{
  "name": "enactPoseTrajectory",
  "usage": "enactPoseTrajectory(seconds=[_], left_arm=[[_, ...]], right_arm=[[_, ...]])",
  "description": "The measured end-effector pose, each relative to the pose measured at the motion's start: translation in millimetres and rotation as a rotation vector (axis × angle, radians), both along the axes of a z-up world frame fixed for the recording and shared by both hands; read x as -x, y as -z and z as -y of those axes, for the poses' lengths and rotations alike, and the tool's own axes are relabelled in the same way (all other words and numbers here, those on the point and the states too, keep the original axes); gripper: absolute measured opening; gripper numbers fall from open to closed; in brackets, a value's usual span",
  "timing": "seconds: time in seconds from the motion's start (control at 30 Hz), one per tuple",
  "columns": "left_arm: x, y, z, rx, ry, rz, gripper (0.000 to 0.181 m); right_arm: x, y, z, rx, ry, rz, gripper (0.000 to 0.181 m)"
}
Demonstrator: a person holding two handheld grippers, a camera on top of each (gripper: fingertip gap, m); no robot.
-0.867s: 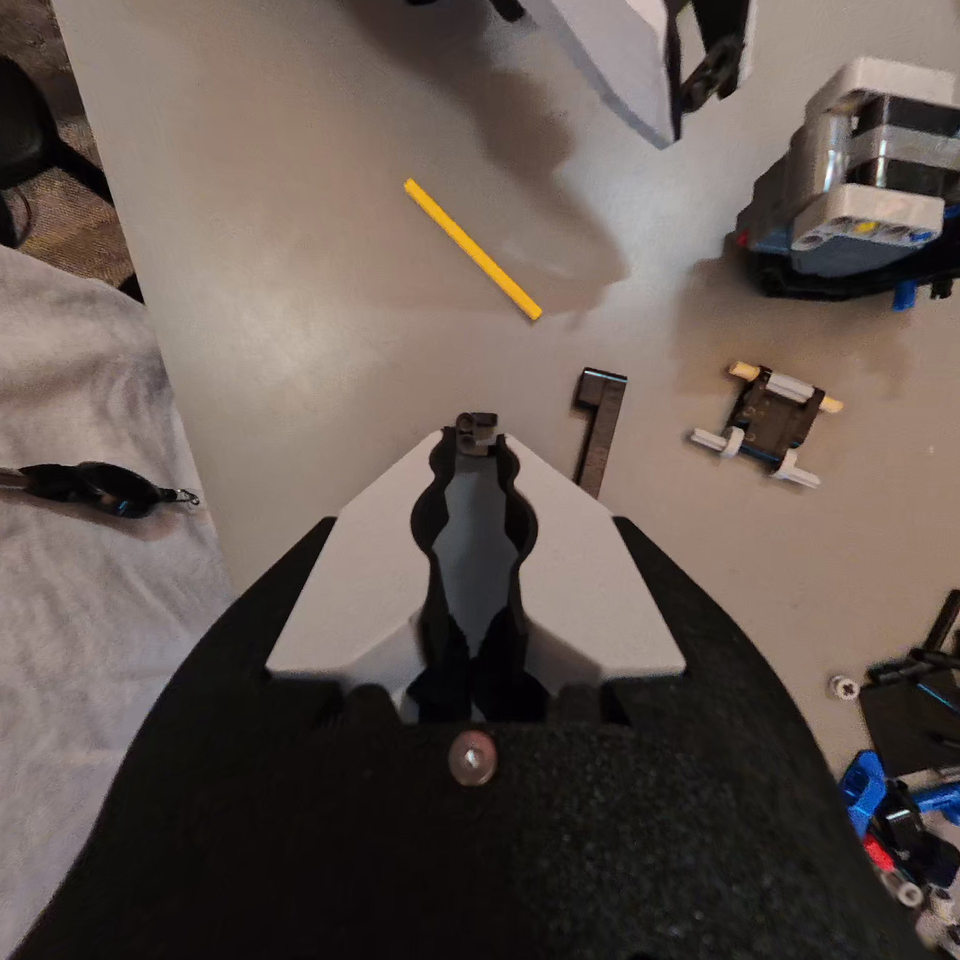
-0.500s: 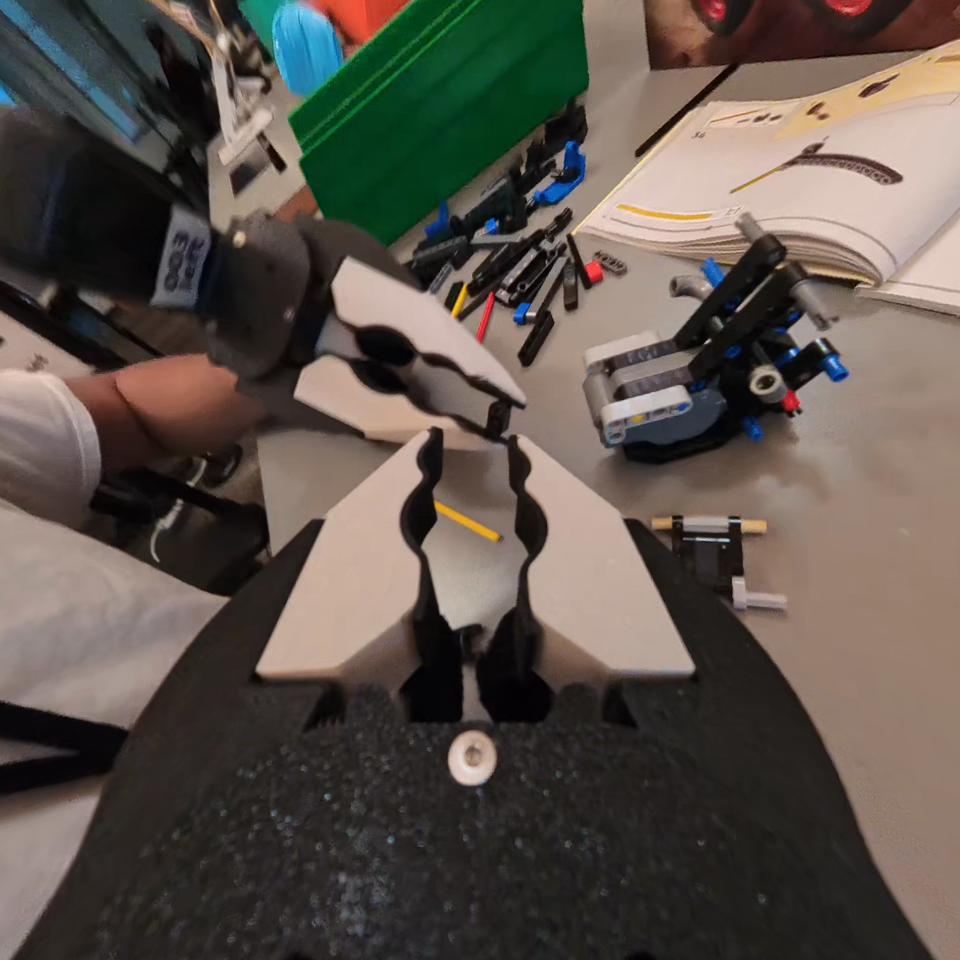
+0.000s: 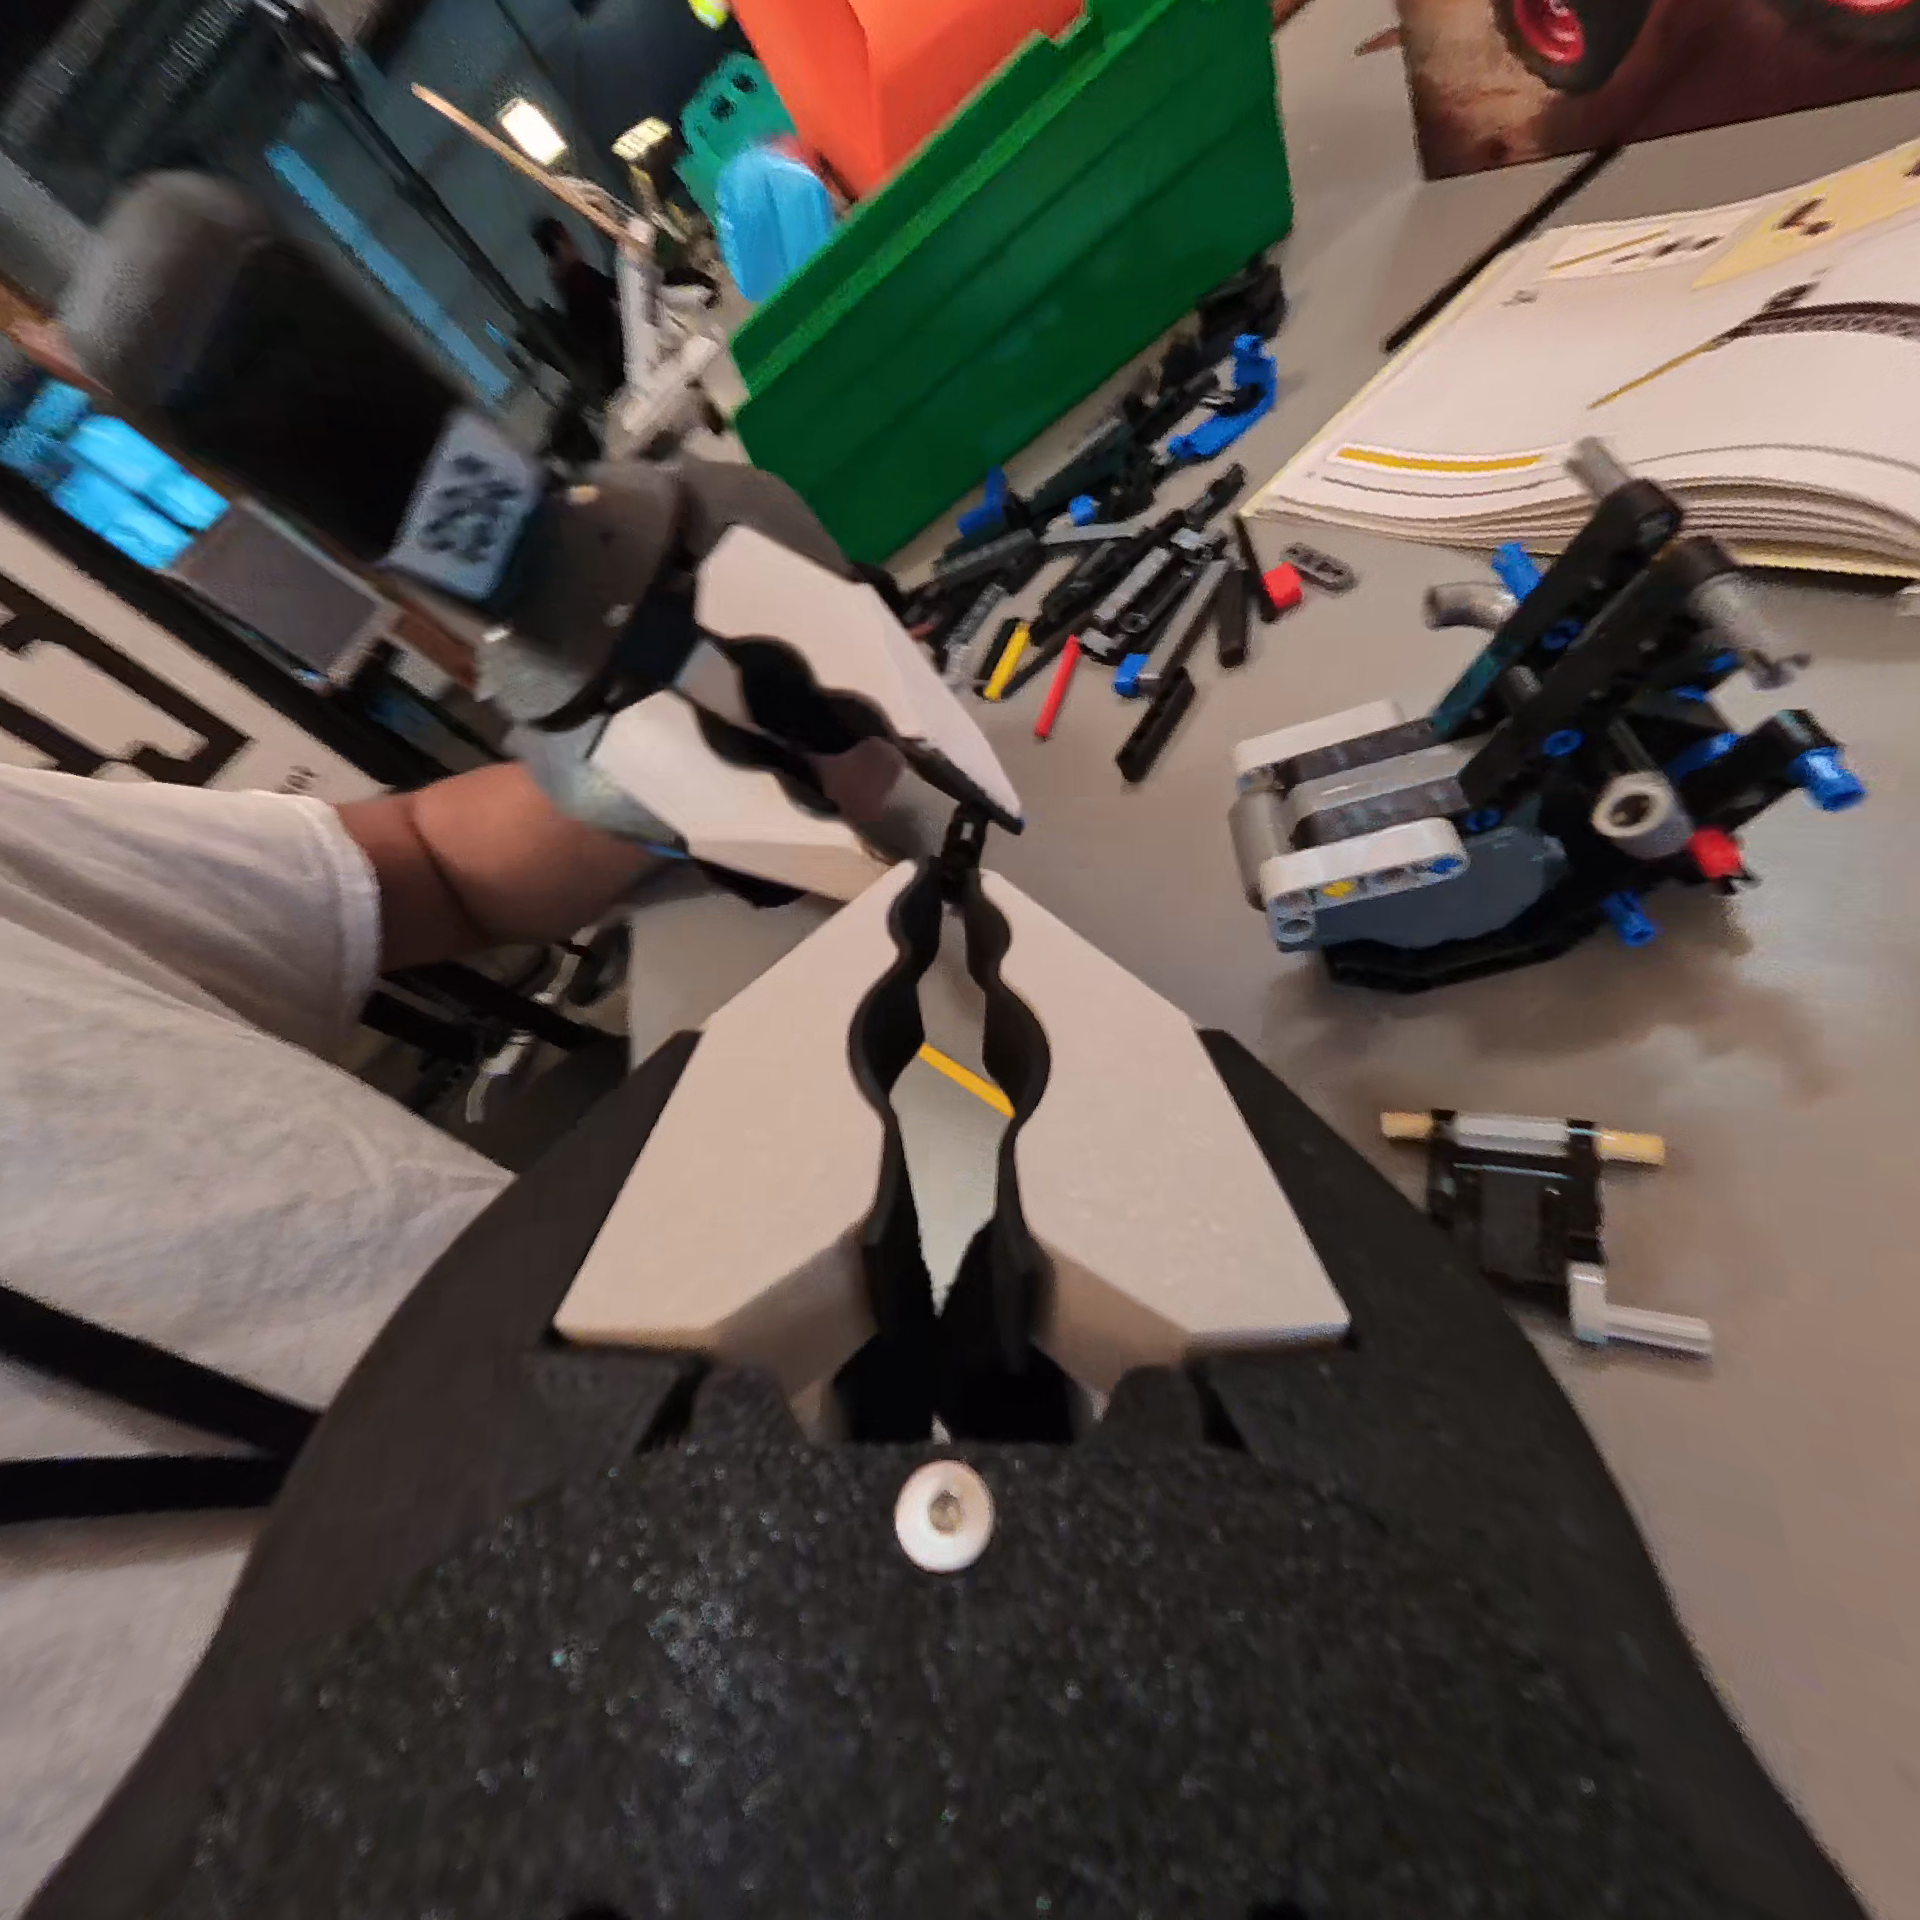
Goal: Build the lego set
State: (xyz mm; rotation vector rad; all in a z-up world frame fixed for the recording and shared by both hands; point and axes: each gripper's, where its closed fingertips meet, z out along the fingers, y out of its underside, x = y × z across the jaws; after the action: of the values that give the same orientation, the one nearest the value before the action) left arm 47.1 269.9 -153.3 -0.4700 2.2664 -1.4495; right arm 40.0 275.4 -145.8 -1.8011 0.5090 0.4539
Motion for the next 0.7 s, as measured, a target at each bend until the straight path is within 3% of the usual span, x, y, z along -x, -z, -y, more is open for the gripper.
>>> enactPoseTrajectory(seconds=[0.03,0.13,0.3,0.7], left_arm=[[4,-6,1,0.089,0.036,-0.086,0.015],[12,-25,1,0.337,0.143,-0.312,0.016],[14,-40,-2,0.561,0.234,-0.530,0.014],[13,-40,0,0.654,0.266,-0.640,0.006]], right_arm=[[2,-4,0,-0.035,-0.019,-0.030,0.003],[6,-19,1,-0.147,-0.054,-0.079,0.003],[9,-27,0,-0.209,-0.071,-0.072,0.003],[4,-35,-4,-0.237,-0.033,0.003,0.003]])
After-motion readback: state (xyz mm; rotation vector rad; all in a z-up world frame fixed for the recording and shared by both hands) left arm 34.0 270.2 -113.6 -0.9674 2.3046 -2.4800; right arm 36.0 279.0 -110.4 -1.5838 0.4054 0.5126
